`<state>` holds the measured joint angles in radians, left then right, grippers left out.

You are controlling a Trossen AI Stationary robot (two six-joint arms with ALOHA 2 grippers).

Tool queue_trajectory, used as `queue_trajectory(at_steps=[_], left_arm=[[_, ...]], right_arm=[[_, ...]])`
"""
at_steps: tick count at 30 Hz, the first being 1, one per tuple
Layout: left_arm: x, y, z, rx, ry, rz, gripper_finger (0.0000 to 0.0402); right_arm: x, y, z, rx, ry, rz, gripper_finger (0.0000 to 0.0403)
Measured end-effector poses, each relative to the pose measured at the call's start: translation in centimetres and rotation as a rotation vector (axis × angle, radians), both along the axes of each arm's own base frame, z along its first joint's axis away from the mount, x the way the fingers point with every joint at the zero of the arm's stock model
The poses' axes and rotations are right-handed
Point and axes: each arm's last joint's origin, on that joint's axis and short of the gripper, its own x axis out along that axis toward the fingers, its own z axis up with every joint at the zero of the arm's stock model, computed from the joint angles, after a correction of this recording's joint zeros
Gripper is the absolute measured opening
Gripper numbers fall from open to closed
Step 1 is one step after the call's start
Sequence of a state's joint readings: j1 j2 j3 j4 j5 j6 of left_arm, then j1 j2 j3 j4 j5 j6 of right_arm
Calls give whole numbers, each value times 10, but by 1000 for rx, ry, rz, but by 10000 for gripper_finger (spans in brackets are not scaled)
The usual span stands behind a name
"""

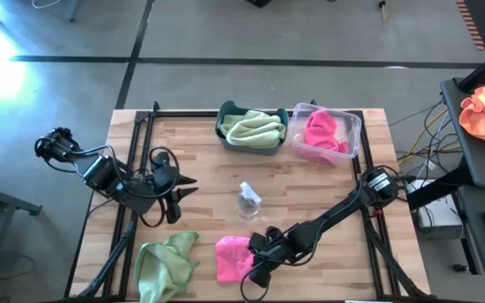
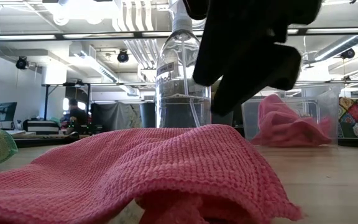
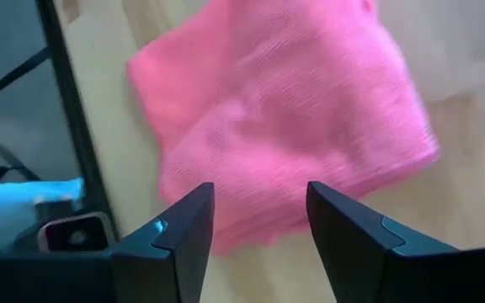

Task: Sort microfiber towel by color & place in baskets
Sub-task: Put the right pink microfiber cloth into the transparent bin

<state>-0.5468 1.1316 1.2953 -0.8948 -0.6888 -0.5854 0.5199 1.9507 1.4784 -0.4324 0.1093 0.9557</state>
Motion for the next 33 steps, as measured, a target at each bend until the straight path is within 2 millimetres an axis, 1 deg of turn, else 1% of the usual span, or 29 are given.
queue_trajectory(at_steps=[5,10,21,29,33], left_arm=[[0,0,0,1,1,0,86],[0,0,0,2,5,-1,86],[0,0,0,2,5,-3,86],[0,0,0,2,5,-3,86],[0,0,0,2,5,-3,86]], right_arm=[[2,-4,-1,-76,-27,11,185],[0,-6,-4,-99,-21,36,185],[-3,-7,-10,-114,-4,56,185],[-9,-10,-22,-110,33,31,185],[-8,-10,-25,-80,2,25,185]])
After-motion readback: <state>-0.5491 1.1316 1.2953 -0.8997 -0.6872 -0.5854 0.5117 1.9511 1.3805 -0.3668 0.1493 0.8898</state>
